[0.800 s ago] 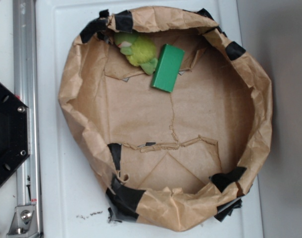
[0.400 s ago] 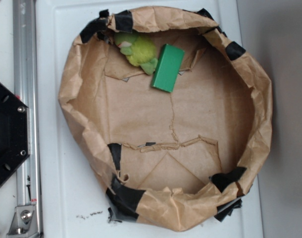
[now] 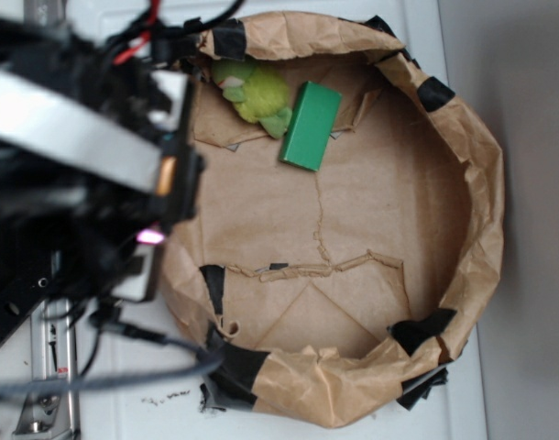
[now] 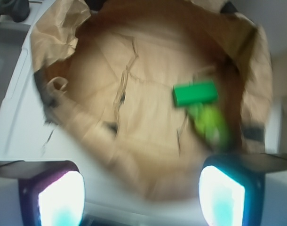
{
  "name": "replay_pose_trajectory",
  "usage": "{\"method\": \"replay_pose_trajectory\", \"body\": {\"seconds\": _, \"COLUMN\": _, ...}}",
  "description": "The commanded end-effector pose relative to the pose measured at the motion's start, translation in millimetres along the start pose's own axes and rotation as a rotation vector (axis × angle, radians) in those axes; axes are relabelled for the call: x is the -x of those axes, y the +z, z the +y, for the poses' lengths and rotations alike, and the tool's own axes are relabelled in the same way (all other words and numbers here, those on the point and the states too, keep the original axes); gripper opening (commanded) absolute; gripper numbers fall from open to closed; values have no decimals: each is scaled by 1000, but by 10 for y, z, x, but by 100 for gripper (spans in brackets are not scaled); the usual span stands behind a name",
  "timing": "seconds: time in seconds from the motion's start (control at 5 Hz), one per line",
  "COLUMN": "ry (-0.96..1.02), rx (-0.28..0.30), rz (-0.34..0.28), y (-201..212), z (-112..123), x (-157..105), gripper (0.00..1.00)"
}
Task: Grab the green animal.
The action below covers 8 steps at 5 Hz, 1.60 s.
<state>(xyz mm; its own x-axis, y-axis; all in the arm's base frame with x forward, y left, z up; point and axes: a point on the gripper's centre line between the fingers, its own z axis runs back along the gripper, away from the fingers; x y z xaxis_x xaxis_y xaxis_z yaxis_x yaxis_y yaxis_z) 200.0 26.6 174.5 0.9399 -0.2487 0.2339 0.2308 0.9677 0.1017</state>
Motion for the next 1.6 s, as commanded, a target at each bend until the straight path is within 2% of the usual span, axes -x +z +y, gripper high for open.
{"method": "replay_pose_trajectory", "body": {"seconds": 0.0, "ry": -48, "rx": -28, "rz": 107, "y": -494, "z": 351, "x": -177, "gripper": 100}}
{"method": "replay_pose_trajectory", "body": {"seconds": 0.2, "ry": -97, "rx": -67, "rz": 153, "y": -754, "z": 408, "x": -168, "gripper": 100}}
{"method": "replay_pose_trajectory", "body": {"seconds": 0.4, "ry": -189, "rx": -109, "rz": 128, "y": -923, "z": 447, "x": -115, "gripper": 100}}
{"method": "replay_pose_trajectory", "body": {"seconds": 0.6, "ry": -251, "rx": -101, "rz": 111, "y": -1035, "z": 526, "x": -15, "gripper": 100}}
{"method": "replay_pose_trajectory", "body": {"seconds": 0.8, "ry": -227, "rx": -40, "rz": 101, "y": -1060, "z": 623, "x": 145, "gripper": 100}}
{"method": "replay_pose_trajectory", "body": {"seconds": 1.0, "ry": -271, "rx": -73, "rz": 111, "y": -1153, "z": 775, "x": 214, "gripper": 100}}
{"method": "replay_pose_trajectory", "body": {"seconds": 1.2, "ry": -310, "rx": -34, "rz": 142, "y": -1317, "z": 858, "x": 252, "gripper": 100}}
{"method": "replay_pose_trajectory", "body": {"seconds": 1.4, "ry": -285, "rx": 38, "rz": 134, "y": -1401, "z": 948, "x": 382, "gripper": 100}}
